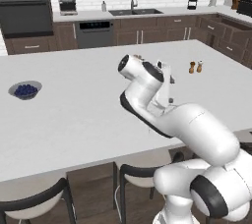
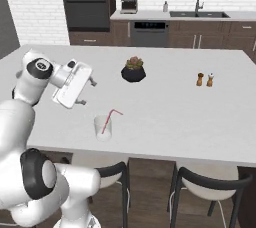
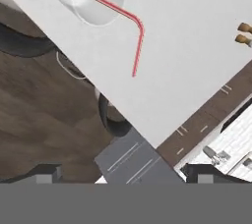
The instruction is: Take a straw from the drawer in front and place it inside the glass cup on the dining counter.
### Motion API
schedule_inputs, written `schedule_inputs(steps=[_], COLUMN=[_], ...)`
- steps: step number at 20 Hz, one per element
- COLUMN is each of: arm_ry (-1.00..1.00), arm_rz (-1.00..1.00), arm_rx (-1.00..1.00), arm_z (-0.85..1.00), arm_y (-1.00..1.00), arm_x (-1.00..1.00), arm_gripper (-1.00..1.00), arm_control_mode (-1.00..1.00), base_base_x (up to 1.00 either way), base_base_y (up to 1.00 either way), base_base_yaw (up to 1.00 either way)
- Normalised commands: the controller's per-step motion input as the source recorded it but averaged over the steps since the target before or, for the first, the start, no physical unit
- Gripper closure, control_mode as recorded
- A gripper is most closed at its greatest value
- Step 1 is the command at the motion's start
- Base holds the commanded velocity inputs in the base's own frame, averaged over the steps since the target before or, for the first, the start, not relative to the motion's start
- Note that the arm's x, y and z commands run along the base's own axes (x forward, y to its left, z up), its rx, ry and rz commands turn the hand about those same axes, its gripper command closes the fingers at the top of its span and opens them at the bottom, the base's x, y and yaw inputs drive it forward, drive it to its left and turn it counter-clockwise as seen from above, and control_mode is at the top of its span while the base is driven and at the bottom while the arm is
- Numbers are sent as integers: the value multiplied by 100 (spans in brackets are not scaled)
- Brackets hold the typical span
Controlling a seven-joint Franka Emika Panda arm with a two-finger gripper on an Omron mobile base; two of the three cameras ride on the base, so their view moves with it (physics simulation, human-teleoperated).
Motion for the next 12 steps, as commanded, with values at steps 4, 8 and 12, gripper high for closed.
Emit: schedule_inputs(steps=[4,8,12], arm_ry=[2,0,0], arm_rz=[5,0,0], arm_rx=[47,45,39], arm_z=[33,0,-16], arm_y=[-60,-70,-69], arm_x=[-53,-43,-25], arm_gripper=[-100,-100,-100], arm_control_mode=[-100,-100,-100], base_base_x=[0,0,0], base_base_y=[0,0,0], base_base_yaw=[0,0,0])
